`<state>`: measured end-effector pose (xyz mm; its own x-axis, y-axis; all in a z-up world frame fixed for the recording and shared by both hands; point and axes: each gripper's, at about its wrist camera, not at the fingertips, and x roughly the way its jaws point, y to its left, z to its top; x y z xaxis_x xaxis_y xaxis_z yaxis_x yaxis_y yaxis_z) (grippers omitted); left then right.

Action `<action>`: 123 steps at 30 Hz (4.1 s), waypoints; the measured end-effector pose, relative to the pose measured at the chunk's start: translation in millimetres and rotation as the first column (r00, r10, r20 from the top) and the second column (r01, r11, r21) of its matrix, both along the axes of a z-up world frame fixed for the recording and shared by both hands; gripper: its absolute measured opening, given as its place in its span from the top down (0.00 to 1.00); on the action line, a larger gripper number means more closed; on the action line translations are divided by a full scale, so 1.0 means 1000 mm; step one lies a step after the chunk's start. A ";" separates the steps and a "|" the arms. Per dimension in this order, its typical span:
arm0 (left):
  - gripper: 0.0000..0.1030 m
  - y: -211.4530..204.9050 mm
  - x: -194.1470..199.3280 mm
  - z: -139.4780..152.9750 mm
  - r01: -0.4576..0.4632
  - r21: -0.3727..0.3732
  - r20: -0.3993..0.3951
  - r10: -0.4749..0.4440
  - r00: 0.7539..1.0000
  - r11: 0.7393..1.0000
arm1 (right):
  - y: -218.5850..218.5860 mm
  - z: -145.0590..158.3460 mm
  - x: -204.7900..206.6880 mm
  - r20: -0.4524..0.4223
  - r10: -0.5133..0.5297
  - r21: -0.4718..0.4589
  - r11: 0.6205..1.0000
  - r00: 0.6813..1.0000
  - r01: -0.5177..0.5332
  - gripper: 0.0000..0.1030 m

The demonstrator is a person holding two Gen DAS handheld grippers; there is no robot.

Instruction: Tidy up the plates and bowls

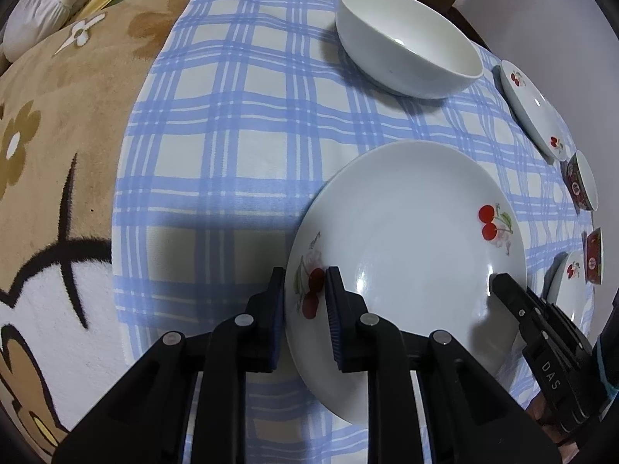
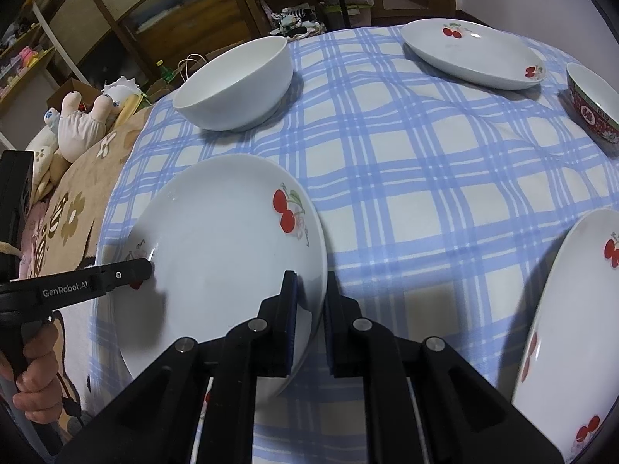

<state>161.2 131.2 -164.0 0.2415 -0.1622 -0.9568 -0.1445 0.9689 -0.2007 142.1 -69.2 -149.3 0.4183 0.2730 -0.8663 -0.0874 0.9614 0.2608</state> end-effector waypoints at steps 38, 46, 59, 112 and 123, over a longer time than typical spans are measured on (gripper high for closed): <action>0.85 -0.011 -0.037 0.027 0.062 -0.054 0.045 -0.059 0.997 0.997 | -0.023 0.036 -0.015 -0.049 0.009 0.032 0.999 0.999 -0.007 0.90; 0.85 -0.024 -0.034 0.036 0.101 -0.054 0.064 -0.097 0.993 0.993 | -0.037 0.046 -0.020 -0.043 -0.015 0.055 0.998 0.999 0.017 0.91; 0.85 -0.052 -0.034 0.051 0.150 -0.097 0.098 -0.141 0.985 0.984 | -0.065 0.075 -0.029 -0.006 -0.028 0.009 1.000 1.000 0.028 0.91; 0.84 -0.282 -0.030 0.011 0.359 -0.015 -0.002 -0.359 0.933 0.933 | -0.279 0.040 -0.063 -0.150 -0.237 -0.012 0.971 0.960 0.238 0.93; 0.81 -0.284 -0.031 0.009 0.358 -0.002 -0.002 -0.358 0.934 0.934 | -0.273 0.043 -0.062 -0.125 -0.241 -0.062 0.970 0.962 0.235 0.92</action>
